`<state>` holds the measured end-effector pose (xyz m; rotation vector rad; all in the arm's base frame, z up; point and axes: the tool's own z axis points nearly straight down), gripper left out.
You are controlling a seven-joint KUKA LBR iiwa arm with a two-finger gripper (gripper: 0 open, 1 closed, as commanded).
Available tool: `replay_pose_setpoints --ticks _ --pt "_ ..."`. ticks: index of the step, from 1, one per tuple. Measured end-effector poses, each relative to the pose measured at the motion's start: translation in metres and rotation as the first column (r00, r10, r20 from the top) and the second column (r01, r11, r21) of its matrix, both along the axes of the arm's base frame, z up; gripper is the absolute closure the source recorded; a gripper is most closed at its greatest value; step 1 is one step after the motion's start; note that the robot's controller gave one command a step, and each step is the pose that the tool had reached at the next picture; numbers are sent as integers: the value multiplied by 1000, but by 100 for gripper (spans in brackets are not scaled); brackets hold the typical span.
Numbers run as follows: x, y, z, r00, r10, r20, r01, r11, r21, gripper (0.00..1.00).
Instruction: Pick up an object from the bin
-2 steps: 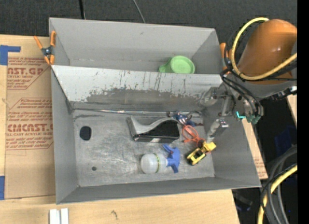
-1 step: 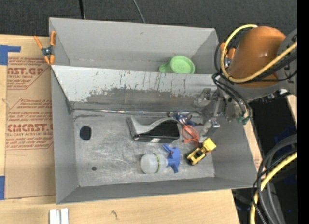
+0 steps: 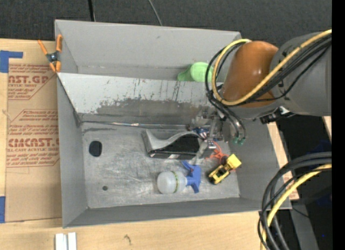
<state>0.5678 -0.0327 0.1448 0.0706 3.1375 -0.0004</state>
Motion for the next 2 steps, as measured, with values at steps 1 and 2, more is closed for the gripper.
replay_pose_setpoints --ticks 1,2 --pt "2 1 -47 989 -149 2 149 989 7 0" --pt "5 -13 -58 915 -402 -29 402 916 -7 100"
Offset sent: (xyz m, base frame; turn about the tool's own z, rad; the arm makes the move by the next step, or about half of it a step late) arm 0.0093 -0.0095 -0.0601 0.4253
